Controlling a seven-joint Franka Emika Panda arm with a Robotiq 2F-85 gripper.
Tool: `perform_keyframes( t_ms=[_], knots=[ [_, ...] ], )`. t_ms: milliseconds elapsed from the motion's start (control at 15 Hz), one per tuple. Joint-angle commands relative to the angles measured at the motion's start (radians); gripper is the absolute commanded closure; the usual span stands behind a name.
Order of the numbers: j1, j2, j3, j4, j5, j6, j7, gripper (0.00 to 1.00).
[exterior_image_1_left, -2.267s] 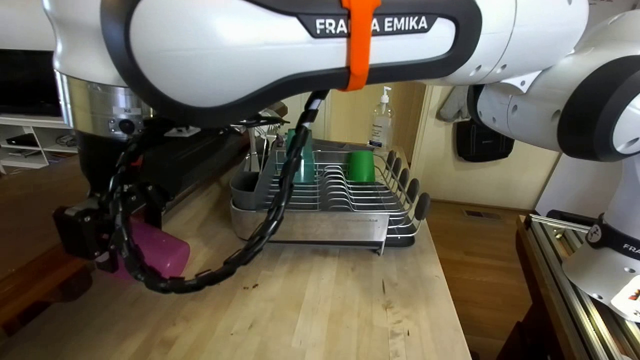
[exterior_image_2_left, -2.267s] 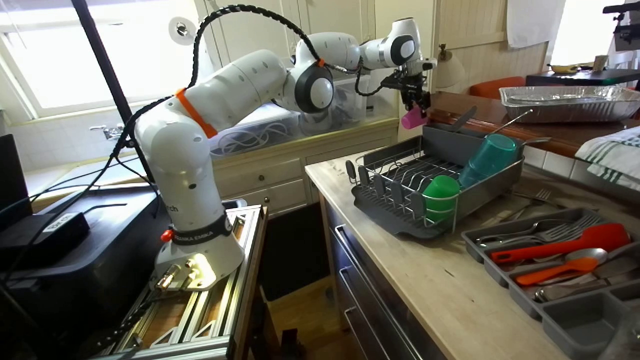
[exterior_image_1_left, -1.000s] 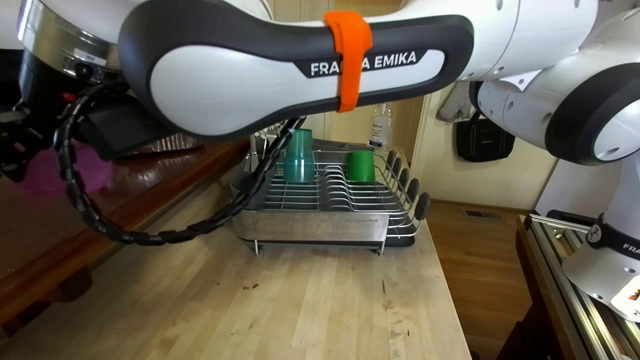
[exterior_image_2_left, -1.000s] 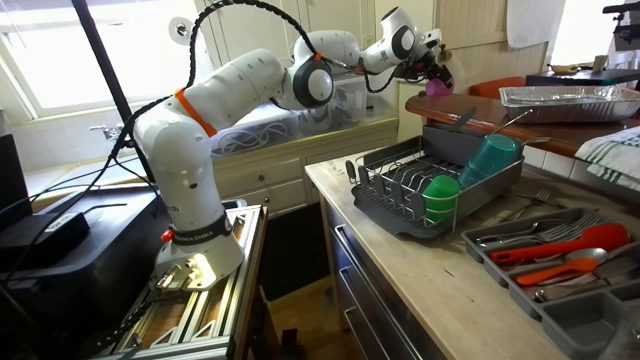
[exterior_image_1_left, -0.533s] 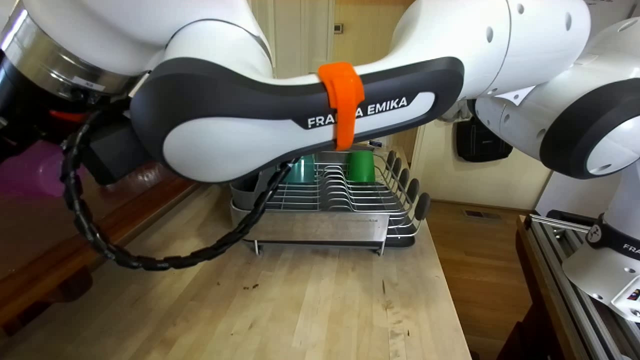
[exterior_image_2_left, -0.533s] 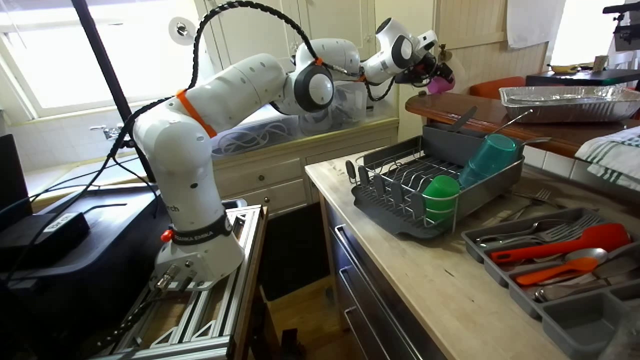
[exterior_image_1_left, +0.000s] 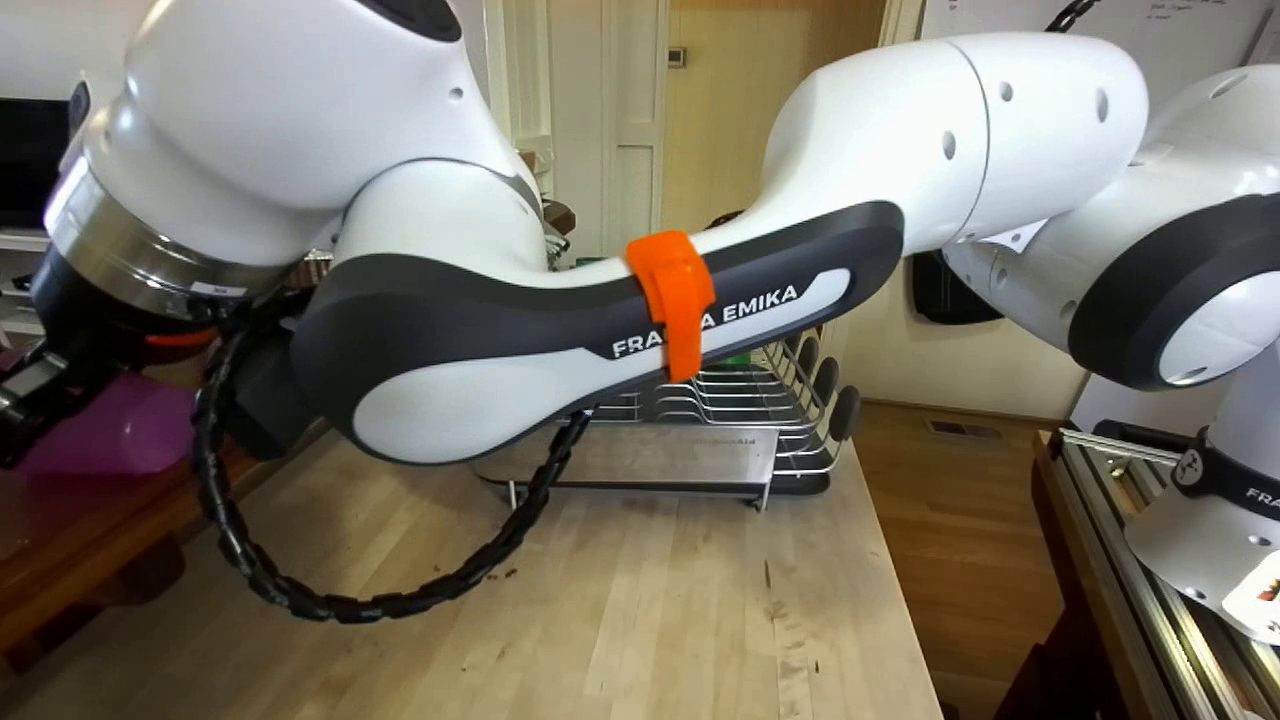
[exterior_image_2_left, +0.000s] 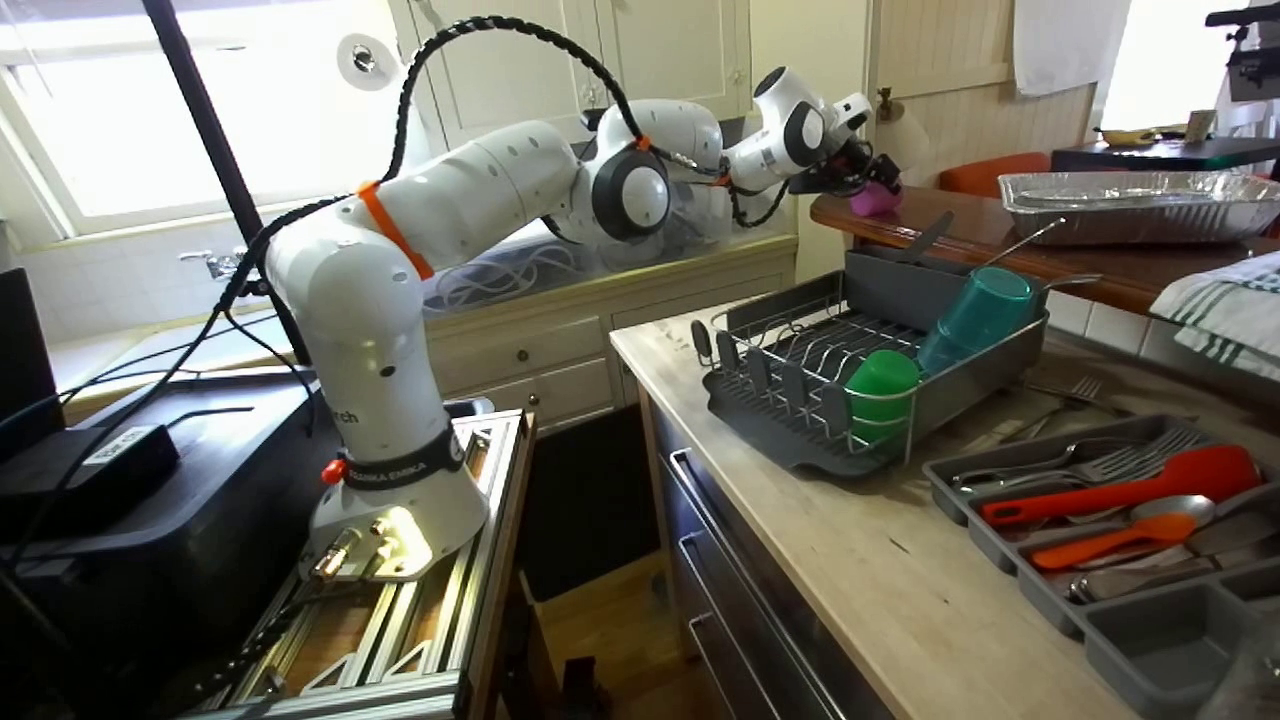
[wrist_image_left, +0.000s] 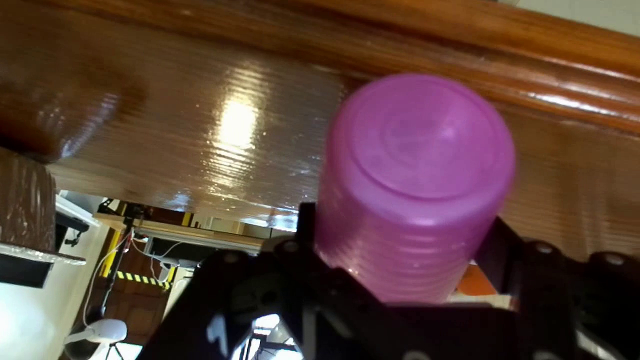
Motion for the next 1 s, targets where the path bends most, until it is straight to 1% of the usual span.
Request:
perform_keyframes(
  t_ms=[0,200,267,333,400,533,667,800,933],
  knots=[
    [-0.018,0.024,0.036,0.0,0.021,0.034,-0.099,0.5],
    [-0.034,0.016,0.083,-0.009,0.045,0.026,-0.186,0.5],
    [-0.039,0.009,0.101,-0.016,0.055,0.013,-0.214,0.06],
    [-0.044,0.005,0.113,-0.018,0.062,0.01,-0.237,0.05],
    [-0.048,0.003,0.123,-0.021,0.067,0.003,-0.258,0.02],
    [-0.054,0.027,0.134,0.026,0.07,-0.035,-0.3,0.0],
    [-0.053,0.02,0.125,0.024,0.058,-0.051,-0.322,0.0],
    [-0.048,-0.008,0.109,-0.007,0.045,-0.058,-0.335,0.0],
    [-0.047,-0.019,0.107,-0.017,0.043,-0.07,-0.359,0.0]
  ],
)
